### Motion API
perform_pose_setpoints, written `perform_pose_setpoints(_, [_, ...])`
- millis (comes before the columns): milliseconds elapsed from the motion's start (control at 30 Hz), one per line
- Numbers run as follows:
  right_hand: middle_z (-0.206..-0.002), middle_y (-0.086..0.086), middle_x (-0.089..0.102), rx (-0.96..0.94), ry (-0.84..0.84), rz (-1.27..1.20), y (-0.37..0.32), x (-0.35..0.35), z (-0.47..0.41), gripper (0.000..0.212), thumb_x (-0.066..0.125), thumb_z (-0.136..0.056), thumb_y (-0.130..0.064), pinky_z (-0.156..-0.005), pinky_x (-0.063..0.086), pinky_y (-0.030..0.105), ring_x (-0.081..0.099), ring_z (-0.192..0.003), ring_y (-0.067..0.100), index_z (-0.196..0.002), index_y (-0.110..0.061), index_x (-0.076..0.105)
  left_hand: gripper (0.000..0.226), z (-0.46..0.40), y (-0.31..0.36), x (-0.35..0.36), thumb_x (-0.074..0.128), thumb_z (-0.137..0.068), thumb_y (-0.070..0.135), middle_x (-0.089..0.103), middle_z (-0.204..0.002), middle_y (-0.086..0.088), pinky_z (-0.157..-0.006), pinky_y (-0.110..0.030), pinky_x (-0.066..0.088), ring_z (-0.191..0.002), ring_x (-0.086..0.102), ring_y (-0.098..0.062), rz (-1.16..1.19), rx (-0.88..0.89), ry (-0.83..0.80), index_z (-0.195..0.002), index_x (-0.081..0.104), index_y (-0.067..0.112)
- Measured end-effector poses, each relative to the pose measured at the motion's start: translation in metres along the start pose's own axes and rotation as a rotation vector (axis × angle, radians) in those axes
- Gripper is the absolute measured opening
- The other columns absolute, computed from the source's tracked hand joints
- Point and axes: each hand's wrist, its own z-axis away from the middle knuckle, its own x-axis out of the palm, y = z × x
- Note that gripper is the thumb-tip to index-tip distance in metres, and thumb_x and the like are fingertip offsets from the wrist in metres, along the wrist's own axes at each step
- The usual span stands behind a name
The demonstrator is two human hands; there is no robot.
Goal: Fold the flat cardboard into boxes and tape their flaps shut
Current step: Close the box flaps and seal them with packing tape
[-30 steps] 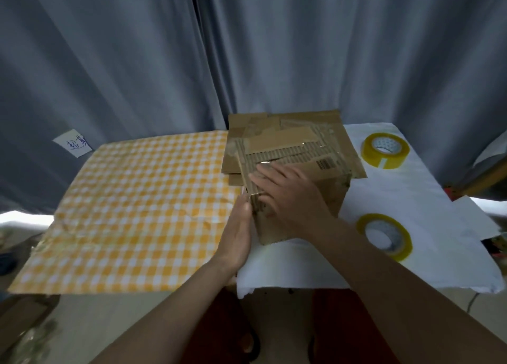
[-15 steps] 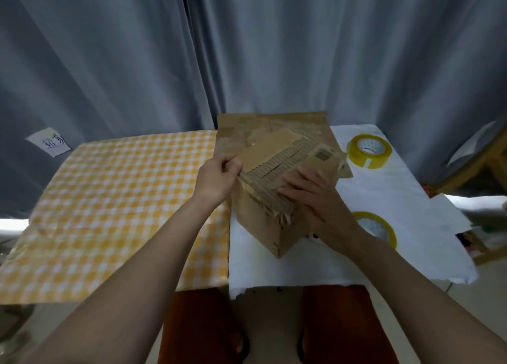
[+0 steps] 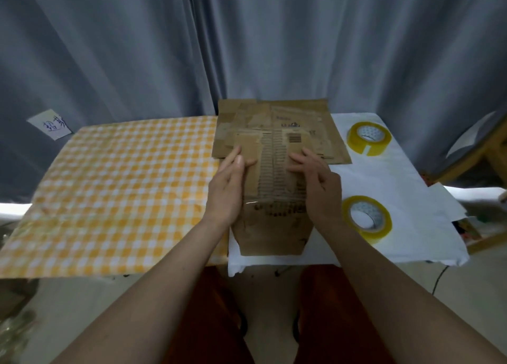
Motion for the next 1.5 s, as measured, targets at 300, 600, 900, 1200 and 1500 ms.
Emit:
perform_pose_setpoints(300, [-0.127,0.017,0.056,-0.399,0.052,0.175,0.030,0.006,0.018,0.040,0.043,-0.095,-0.025,-0.110,0.034,0.039,0.042,-0.130,0.037,-0.106,0.006,0.064,0.054,0.023,-0.025,0.018,0.024,-0.104,0.032,0.053,-0.129,0.028,-0.107,-0.018,0.035,-0.126,0.046,0.003,0.104,0.168,0.291,-0.111,0.071,0.006])
perform_pose_setpoints(600, [-0.135,0.025,0.047,-0.640,-0.326,0.628,0.029,-0.034,0.003,0.067,0.048,-0.090,-0.051,-0.108,0.032,0.050,0.039,-0.130,0.044,-0.128,0.005,0.053,0.062,0.019,-0.048,-0.025,0.045,-0.094,0.050,0.036,-0.148,-0.005,-0.107,-0.036,0.037,-0.133,0.042,-0.024,-0.395,0.542,-0.077,-0.133,0.051,0.002])
perform_pose_setpoints(900, [-0.133,0.007,0.051,-0.410,-0.327,1.057,-0.031,0.016,0.012,0.098,0.021,-0.072,-0.087,-0.107,0.028,0.052,0.046,-0.121,0.026,-0.134,-0.015,0.046,0.109,0.026,-0.042,-0.046,0.077,-0.063,0.060,0.001,-0.155,0.028,-0.116,-0.038,0.027,-0.144,0.014,-0.002,-0.427,0.385,-0.318,-0.150,0.017,0.035])
perform_pose_setpoints(1200, [-0.142,0.014,0.041,-0.454,-0.462,1.176,-0.021,0.008,0.003,0.094,0.025,-0.073,-0.081,-0.108,0.026,0.046,0.039,-0.128,0.031,-0.142,-0.017,0.037,0.072,-0.006,-0.012,-0.102,0.078,-0.077,0.016,0.024,-0.157,0.006,-0.116,-0.046,0.025,-0.148,0.012,-0.025,-0.859,0.678,-0.418,-0.140,0.046,0.032])
perform_pose_setpoints(1500, [-0.136,0.017,0.046,-0.426,-0.447,1.164,-0.019,0.006,0.003,0.088,0.041,-0.075,-0.075,-0.101,0.034,0.047,0.044,-0.124,0.034,-0.139,-0.013,0.043,0.050,-0.003,-0.023,-0.065,0.075,-0.080,0.018,0.046,-0.144,0.006,-0.109,-0.041,0.039,-0.134,0.043,-0.016,-0.378,0.463,-0.403,-0.128,0.061,0.018])
